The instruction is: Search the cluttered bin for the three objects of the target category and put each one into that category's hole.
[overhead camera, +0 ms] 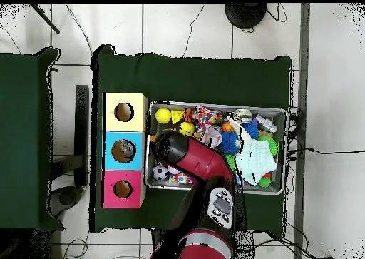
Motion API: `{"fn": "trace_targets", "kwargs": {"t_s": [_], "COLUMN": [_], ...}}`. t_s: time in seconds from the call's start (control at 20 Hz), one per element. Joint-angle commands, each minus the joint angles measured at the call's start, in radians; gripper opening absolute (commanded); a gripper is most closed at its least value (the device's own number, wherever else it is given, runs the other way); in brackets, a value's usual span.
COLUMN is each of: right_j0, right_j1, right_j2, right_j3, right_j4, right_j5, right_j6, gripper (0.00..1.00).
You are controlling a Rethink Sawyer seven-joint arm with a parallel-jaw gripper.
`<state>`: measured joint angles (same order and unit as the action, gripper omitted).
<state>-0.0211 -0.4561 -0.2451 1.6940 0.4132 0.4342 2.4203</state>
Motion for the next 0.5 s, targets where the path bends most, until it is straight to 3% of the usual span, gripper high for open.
{"fn": "trace_targets", "kwargs": {"t_s": [0.05, 0.2, 0.5], "right_j0": [-0.063, -0.068, -0.095], "right_j1": [0.006, 0.002, 0.046], "right_j2": [0.176, 0.192, 0.232], "right_j3": [0.152, 0.164, 0.163], "right_j4": [0.049, 0.048, 0.031], "right_j5": [-0.036, -0.053, -0.188], "right_j6": [0.116, 0.126, 0.141], "gripper": [1.00, 1.00, 1.00]}}
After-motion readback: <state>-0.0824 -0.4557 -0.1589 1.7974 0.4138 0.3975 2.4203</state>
